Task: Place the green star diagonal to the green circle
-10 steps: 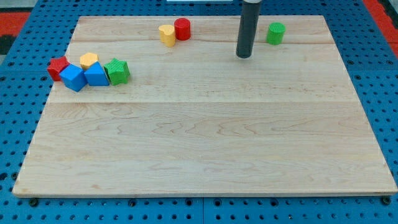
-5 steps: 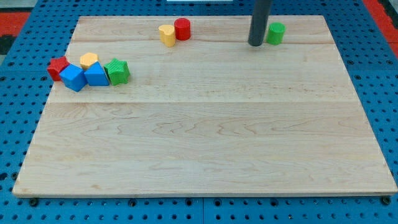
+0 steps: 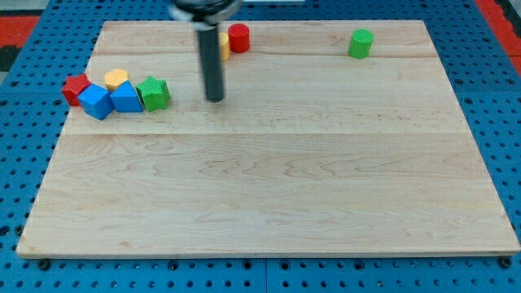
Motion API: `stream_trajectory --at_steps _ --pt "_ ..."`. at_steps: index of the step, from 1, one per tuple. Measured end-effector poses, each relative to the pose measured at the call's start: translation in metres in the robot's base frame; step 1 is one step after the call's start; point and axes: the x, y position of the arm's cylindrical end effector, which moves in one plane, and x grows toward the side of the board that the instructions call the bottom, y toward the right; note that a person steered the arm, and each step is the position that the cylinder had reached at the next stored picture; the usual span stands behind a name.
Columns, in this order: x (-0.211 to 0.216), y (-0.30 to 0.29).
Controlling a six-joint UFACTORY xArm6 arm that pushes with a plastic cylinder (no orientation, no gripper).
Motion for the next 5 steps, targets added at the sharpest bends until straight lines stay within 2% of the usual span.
stream_trajectory --at_steps 1,2,3,4,5 --pt "0.031 -0.028" --pt "-0.001 -0.074" --pt "-0.046 -0.068" --pt "-0.058 -0.063" --pt "-0.074 -0.105"
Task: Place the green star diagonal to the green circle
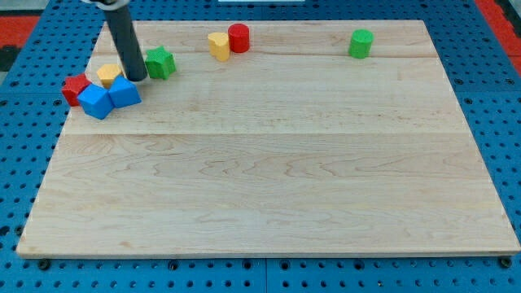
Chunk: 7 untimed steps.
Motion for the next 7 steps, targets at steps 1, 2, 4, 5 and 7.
stream_trajectory --at_steps 1,2,4,5,7 --pt "-0.036 -0.001" --pt "-0.004 0.073" --pt "0.059 0.137" --pt "0.076 0.235" --pt "0.088 0.339"
